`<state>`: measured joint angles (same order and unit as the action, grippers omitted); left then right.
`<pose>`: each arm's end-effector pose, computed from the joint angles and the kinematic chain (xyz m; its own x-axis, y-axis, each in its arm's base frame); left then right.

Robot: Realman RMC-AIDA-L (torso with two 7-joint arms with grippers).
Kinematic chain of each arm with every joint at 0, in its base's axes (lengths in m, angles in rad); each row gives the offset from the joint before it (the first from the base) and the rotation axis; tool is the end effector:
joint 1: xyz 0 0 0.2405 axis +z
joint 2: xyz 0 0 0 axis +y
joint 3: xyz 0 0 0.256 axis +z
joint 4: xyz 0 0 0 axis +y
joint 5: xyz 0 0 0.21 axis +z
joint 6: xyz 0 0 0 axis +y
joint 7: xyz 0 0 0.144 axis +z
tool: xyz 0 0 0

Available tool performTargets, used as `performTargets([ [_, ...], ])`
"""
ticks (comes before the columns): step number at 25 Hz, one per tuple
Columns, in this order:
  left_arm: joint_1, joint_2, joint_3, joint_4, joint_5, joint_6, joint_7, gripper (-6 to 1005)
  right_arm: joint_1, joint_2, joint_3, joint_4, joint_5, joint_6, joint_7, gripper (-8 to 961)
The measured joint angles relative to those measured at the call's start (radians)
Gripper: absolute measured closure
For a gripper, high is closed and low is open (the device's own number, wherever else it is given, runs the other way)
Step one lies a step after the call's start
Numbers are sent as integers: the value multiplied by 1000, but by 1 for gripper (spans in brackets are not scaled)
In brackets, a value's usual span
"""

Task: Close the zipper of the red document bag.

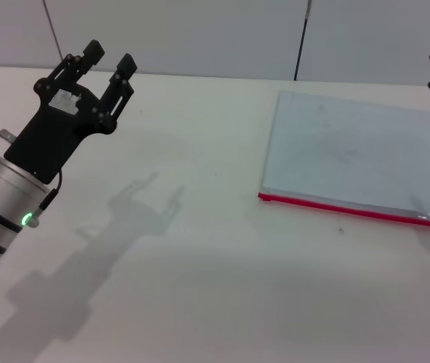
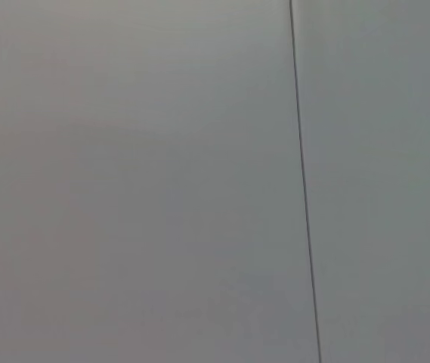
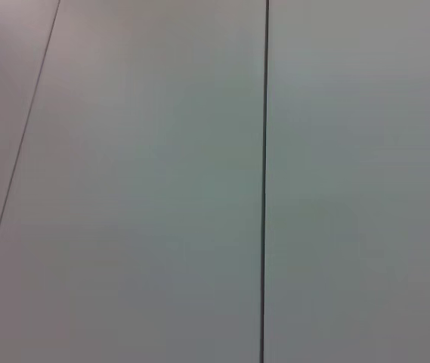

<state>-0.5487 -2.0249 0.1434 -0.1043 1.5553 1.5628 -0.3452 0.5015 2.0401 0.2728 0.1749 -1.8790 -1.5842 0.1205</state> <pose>-0.2696 0.3285 -0.0001 0.5633 -0.2689 0.7813 0.6094 -0.5033 -0.6126 0.2651 0.3204 0.0004 0.6087 0.3966 -0.6871 -0.5789 -0.3702 -0.7265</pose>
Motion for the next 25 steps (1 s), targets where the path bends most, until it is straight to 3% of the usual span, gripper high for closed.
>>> performTargets([
  [25, 1, 0, -1, 0, 0, 0, 0, 473, 7, -2, 5, -4, 2, -12, 2, 339],
])
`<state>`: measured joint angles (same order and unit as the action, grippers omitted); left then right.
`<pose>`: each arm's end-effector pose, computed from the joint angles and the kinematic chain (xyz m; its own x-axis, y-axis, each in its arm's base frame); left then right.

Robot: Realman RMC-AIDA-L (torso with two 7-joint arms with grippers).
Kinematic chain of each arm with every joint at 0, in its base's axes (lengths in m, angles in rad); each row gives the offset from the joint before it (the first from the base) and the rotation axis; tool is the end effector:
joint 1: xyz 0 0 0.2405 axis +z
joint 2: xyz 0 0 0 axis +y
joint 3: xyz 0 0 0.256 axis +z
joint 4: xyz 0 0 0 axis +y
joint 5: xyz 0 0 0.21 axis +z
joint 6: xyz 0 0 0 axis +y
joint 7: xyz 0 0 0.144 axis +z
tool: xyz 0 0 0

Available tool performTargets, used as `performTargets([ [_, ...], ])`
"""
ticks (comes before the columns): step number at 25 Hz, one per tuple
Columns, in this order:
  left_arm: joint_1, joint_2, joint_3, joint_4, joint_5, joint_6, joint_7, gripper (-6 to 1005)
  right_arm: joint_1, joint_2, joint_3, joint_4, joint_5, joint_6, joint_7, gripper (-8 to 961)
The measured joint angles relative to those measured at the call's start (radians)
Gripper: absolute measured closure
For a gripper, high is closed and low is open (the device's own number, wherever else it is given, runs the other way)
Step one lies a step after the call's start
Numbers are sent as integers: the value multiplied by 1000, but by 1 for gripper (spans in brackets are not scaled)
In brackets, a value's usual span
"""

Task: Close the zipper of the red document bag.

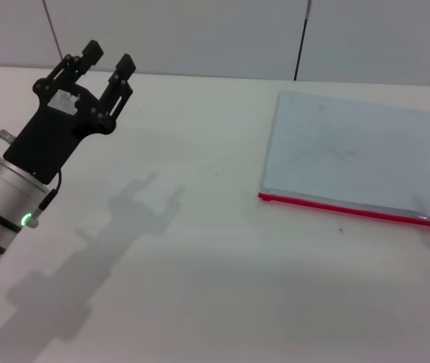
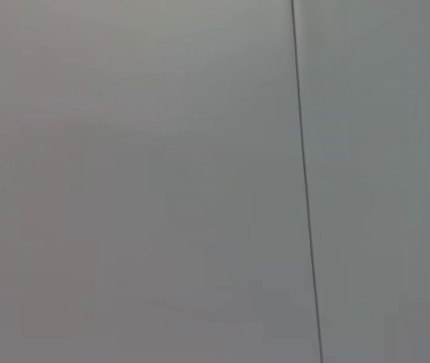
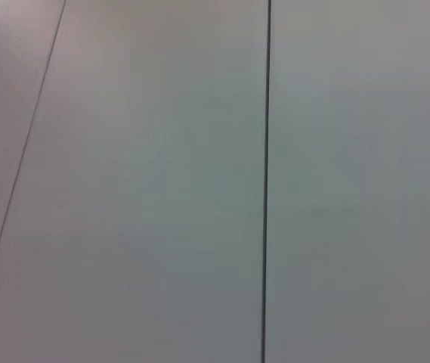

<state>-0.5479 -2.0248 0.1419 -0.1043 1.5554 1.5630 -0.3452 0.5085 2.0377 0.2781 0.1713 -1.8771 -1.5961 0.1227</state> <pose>-0.2699 0.3284 0.0001 0.5631 -0.2691 0.7814 0.6105 -0.5018 -0.6128 0.2632 0.3223 0.0038 0.6015 0.4126 -0.6841 -0.5769 -0.3680 -0.7292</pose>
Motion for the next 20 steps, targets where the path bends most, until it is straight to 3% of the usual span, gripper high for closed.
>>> performTargets([
  [20, -2, 1, 1, 0, -4, 9, 0, 473, 29, 1, 9, -15, 27, 86, 92, 339],
])
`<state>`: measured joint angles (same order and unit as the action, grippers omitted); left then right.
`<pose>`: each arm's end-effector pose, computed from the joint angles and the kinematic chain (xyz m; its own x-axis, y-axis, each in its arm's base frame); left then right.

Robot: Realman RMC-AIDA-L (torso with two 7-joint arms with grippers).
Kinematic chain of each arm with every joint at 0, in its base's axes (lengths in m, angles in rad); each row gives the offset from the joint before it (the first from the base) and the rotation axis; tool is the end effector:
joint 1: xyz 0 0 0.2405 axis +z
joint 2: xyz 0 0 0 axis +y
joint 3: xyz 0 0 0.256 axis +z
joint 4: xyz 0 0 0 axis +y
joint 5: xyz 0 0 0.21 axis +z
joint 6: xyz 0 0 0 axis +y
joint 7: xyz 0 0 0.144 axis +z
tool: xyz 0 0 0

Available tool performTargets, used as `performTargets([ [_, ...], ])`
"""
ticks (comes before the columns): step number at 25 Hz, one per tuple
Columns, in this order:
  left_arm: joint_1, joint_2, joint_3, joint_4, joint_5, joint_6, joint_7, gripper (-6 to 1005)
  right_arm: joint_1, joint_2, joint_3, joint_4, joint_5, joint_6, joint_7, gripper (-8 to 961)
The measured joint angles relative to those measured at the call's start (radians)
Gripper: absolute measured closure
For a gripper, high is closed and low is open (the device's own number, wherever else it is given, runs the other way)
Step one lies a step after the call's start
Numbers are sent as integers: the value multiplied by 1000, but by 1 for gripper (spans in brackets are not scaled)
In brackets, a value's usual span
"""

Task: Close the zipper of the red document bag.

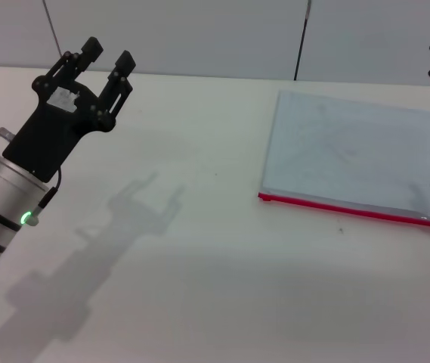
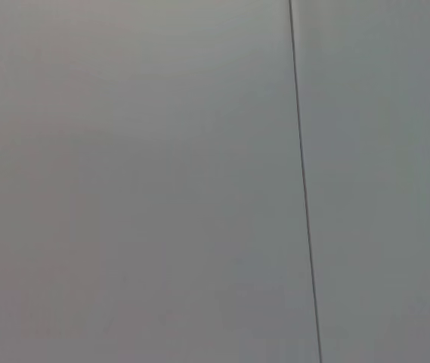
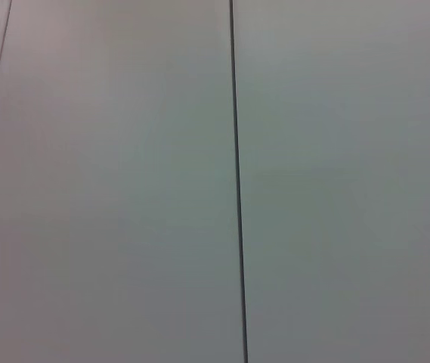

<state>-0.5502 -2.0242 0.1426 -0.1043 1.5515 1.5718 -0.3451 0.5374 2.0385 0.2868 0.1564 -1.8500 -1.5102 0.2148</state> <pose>-0.2685 0.3287 0.0014 0.5577 -0.2783 0.7820 0.6090 -0.5030 -0.6133 0.2667 0.3373 0.0027 0.5856 0.3313 -0.7398 -0.6394 -0.3721 -0.6728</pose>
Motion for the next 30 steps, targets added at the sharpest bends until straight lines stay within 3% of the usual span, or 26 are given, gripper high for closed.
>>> performTargets([
  [12, 0, -1, 0, 0, -2, 1, 0, 473, 2, 0, -3, 3, 0, 12, 0, 339],
  [17, 0, 0, 1, 0, -1, 1, -2, 473, 29, -4, 23, -15, 18, -46, 9, 339],
  [24, -4, -1, 0, 0, 3, 1, -3, 473, 30, -2, 25, -28, 19, 70, 77, 339],
  [30, -4, 0, -1, 0, 2, 1, -2, 473, 41, -1, 10, -19, 9, 82, 78, 339],
])
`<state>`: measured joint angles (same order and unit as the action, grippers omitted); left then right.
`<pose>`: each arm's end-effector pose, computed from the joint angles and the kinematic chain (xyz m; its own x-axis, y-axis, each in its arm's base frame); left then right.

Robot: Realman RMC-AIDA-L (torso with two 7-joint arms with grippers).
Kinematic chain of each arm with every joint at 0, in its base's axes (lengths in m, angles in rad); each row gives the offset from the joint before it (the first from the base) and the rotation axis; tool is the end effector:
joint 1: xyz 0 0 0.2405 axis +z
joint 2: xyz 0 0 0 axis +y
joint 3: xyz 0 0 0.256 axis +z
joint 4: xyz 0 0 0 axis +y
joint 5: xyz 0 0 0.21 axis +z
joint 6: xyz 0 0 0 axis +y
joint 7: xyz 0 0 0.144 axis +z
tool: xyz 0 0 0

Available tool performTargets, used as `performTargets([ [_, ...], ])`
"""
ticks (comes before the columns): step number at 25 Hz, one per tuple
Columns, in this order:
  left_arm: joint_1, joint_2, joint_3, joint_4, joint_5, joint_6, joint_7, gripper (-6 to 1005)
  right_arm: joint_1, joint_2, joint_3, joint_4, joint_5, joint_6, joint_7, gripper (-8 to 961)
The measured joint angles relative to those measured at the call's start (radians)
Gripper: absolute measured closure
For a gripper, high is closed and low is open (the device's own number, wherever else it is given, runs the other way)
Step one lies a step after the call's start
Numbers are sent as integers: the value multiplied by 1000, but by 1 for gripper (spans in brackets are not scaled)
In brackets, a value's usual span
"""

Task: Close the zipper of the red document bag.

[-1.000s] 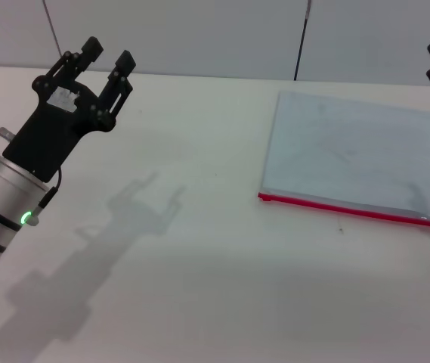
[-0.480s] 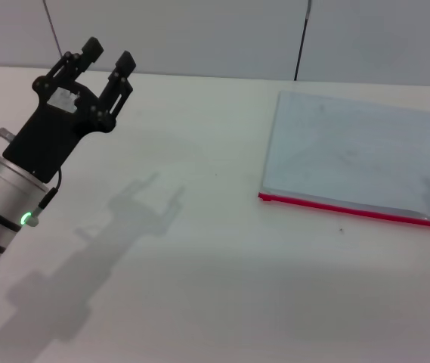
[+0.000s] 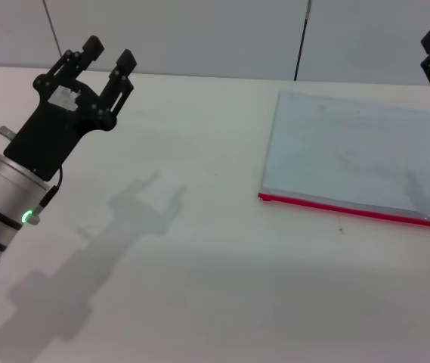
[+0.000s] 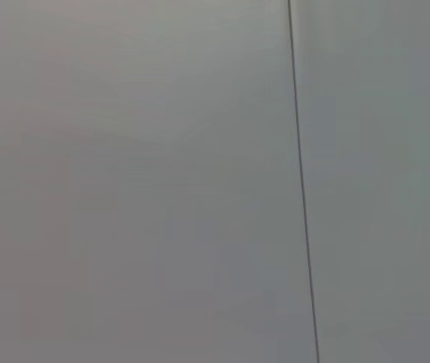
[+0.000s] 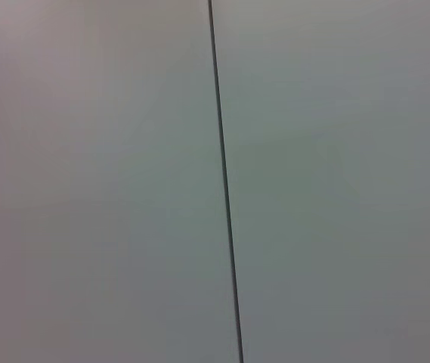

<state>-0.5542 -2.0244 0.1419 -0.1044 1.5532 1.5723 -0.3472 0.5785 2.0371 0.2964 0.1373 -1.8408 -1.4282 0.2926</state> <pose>-0.2671 0.3297 0.0013 0.5550 -0.2795 0.7835 0.6076 -0.5070 -0.6113 0.2656 0.3545 0.0018 0.5715 0.2643 -0.7769 -0.6784 -0.3806 -0.6285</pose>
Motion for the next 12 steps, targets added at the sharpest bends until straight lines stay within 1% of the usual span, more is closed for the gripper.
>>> performTargets([
  [7, 3, -1, 0, 0, -1, 0, 1, 473, -3, 0, -32, 5, 0, -12, 10, 339],
  [12, 2, 0, -1, 0, 0, 0, 0, 473, -1, 0, -34, 5, 0, -12, 11, 339],
])
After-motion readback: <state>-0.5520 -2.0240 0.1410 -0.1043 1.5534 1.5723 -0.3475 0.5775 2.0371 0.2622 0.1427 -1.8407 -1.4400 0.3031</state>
